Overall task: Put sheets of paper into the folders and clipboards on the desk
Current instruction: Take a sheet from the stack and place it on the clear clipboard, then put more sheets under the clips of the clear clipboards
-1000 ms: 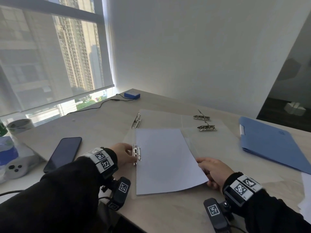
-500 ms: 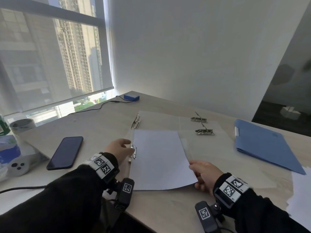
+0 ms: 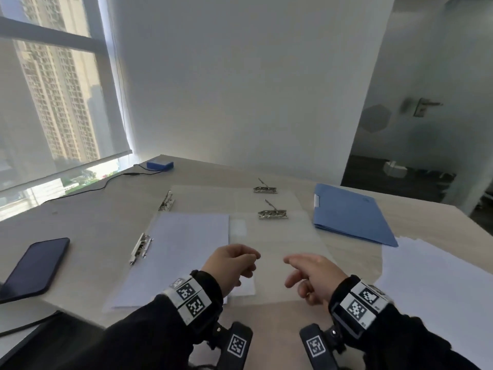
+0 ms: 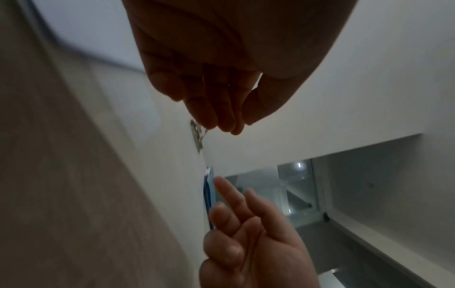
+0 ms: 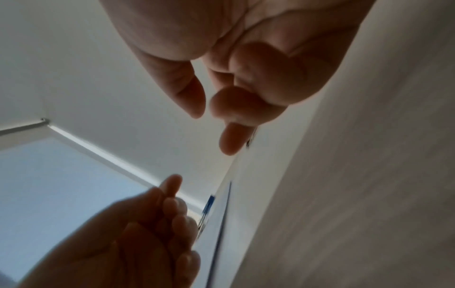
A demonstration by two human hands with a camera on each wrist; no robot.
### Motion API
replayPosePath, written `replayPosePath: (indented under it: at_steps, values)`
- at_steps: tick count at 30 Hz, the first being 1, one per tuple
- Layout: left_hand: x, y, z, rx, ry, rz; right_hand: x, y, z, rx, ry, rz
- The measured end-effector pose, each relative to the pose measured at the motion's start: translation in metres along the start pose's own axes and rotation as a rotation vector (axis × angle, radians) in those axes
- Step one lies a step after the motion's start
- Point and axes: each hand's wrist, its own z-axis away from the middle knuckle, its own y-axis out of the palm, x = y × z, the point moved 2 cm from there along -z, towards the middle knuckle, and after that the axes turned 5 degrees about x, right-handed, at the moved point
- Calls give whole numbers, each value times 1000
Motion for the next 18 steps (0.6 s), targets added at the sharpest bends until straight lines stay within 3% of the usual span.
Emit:
replayPosePath:
  at_steps: [6, 12, 15, 18]
  values:
    - [-11, 115, -11, 191, 38, 0, -29, -120, 54, -334, -68, -111]
    - [-22, 215, -21, 373, 98, -36, -63, -225, 121, -766, -51, -106]
    - [-24, 248, -27, 416, 117, -97, -84, -263, 146, -872, -21, -114]
    - [-26, 270, -40, 415, 157, -271, -101, -287, 158, -882, 52, -169]
